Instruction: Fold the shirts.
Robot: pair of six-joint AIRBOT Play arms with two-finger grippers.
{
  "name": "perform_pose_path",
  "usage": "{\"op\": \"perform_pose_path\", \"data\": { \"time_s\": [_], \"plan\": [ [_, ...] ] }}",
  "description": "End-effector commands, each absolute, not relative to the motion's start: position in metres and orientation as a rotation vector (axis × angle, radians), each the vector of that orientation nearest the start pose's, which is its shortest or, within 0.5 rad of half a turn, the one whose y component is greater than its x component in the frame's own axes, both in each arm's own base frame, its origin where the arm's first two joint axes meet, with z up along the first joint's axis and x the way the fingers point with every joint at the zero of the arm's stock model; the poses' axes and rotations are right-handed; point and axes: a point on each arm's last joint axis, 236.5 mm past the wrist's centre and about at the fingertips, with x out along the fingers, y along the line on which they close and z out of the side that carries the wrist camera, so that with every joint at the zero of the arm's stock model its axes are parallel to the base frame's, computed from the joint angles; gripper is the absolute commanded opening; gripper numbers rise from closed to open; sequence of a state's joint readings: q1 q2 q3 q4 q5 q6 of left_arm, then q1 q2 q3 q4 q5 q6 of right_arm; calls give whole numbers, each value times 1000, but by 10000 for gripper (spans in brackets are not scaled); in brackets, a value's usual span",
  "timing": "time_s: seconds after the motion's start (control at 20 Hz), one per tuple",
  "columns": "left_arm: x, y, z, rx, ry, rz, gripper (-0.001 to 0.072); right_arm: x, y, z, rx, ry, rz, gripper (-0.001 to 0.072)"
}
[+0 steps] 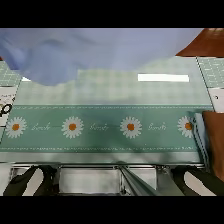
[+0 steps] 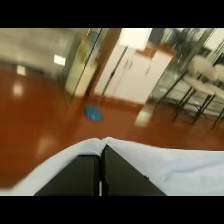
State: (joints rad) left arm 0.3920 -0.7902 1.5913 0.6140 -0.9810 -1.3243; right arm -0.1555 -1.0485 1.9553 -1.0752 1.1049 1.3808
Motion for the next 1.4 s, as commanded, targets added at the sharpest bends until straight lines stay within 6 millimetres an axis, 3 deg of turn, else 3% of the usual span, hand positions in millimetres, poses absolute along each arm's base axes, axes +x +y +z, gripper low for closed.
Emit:
{"op": "perform_pose_path", "data": {
  "time_s": [0.0,0.1,0.25,0.35,0.45,0.55,0.7,0.85,1.0,1.15,1.35],
  "plan": [
    [227,-64,540,-199,-177,-305,14,265,34,529,-40,-42,163,30],
    [193,-54,540,-116,-198,-180,14,227,29,538,-80,-79,115,31],
    [147,-38,524,-14,-173,-9,15,188,31,537,-91,-82,97,31],
    [120,-24,515,8,-162,98,15,177,32,526,-52,-39,98,31],
    [100,-2,505,-17,-140,217,15,173,21,516,-38,5,49,31],
    [105,2,490,-45,-86,213,15,175,17,500,-32,68,32,31],
    [147,11,436,-104,105,185,14,197,32,462,13,200,112,31],
    [206,5,360,-213,338,86,14,237,46,390,81,405,203,31],
    [274,-6,287,-331,512,-54,15,293,53,300,168,617,266,31],
    [345,8,211,-451,647,-82,15,359,56,217,264,762,307,31],
    [426,27,112,-553,834,-54,15,461,58,138,445,797,330,31]
  ]
}}
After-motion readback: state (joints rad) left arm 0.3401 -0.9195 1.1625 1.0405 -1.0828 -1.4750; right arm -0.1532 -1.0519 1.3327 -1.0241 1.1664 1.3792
